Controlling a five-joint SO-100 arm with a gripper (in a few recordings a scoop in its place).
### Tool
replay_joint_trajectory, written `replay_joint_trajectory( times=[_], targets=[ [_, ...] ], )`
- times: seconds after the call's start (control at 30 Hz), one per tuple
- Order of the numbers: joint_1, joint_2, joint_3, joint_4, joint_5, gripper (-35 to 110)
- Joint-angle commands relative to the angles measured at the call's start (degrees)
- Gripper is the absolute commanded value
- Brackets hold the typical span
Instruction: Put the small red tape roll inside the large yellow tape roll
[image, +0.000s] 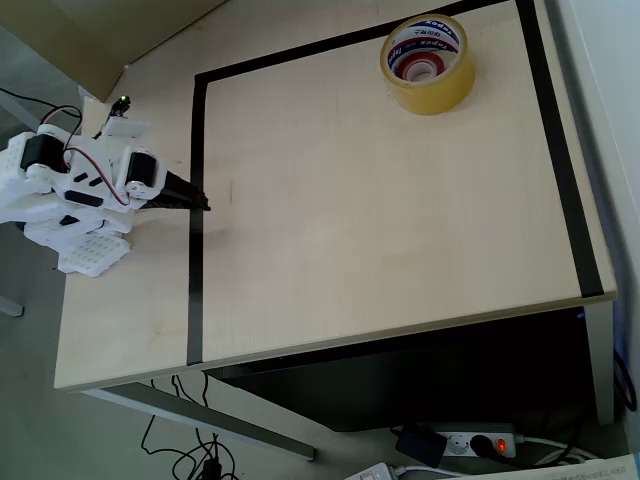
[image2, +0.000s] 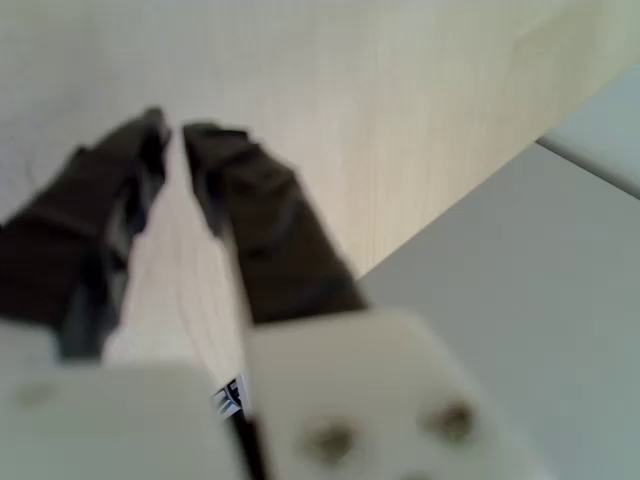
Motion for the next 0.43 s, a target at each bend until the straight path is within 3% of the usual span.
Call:
replay_joint_trajectory(
  times=[0.0, 0.4],
  targets=[
    [0.79, 1.14, 4.13, 5.54, 1.67, 0],
    [-0.09, 1.23, 4.13, 5.54, 2.64, 0]
  ],
)
